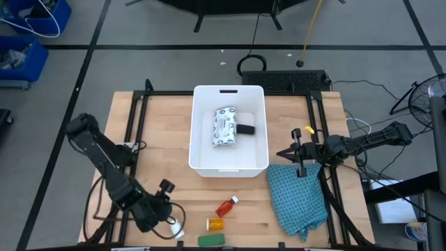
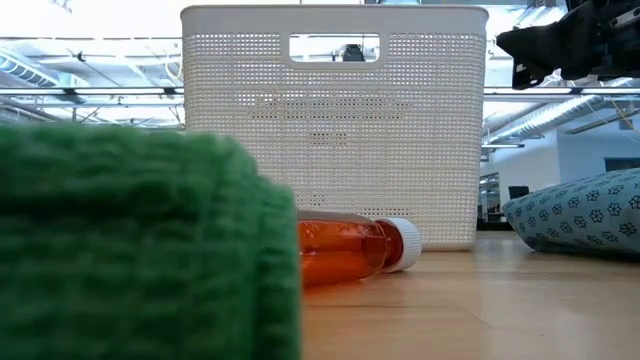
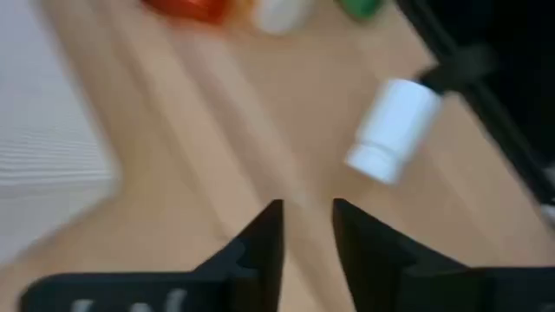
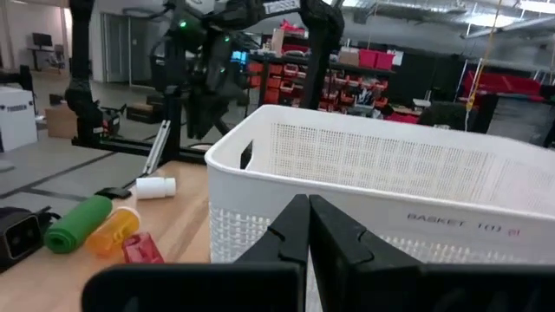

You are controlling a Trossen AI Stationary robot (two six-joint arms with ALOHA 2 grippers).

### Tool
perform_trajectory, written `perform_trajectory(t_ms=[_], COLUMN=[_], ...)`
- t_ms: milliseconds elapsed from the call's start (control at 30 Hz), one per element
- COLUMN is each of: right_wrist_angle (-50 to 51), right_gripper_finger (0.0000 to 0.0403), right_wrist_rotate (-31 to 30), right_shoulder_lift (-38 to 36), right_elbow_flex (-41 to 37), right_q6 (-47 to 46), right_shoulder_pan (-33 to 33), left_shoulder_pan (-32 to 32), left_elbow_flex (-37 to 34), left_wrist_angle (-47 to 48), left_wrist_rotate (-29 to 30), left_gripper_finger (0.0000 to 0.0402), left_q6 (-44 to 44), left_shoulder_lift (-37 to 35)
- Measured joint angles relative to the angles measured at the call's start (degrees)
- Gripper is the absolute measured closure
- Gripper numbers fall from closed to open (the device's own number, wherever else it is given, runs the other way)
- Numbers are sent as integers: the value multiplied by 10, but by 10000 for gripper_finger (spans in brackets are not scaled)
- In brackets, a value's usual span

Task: Pick & place medical supplies in basket/bin
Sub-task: Put the white pill bottle into the white bin

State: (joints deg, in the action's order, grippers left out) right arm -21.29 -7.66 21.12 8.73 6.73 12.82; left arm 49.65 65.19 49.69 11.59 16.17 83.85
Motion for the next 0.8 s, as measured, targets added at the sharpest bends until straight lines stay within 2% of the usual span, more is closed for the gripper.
perform_trajectory(t_ms=[100, 233, 433, 600, 800], right_wrist_angle=[2, 1, 1, 1, 1], right_gripper_finger=[403, 403, 403, 403, 403], right_wrist_rotate=[0, 0, 0, 0, 0], right_shoulder_lift=[2, 3, 8, 12, 15], right_elbow_flex=[0, 0, 0, 0, 0], right_q6=[-3, -3, -3, -2, -1], right_shoulder_pan=[0, 0, 0, 0, 0], left_shoulder_pan=[1, 15, 27, 28, 28], left_elbow_flex=[0, 0, 0, 1, 1], left_wrist_angle=[-3, -9, -72, -108, -150], left_wrist_rotate=[-40, -56, -45, -41, -40], left_gripper_finger=[241, 180, 108, 77, 73], left_q6=[14, -13, -72, -97, -153], left_shoulder_lift=[31, 71, 101, 112, 141])
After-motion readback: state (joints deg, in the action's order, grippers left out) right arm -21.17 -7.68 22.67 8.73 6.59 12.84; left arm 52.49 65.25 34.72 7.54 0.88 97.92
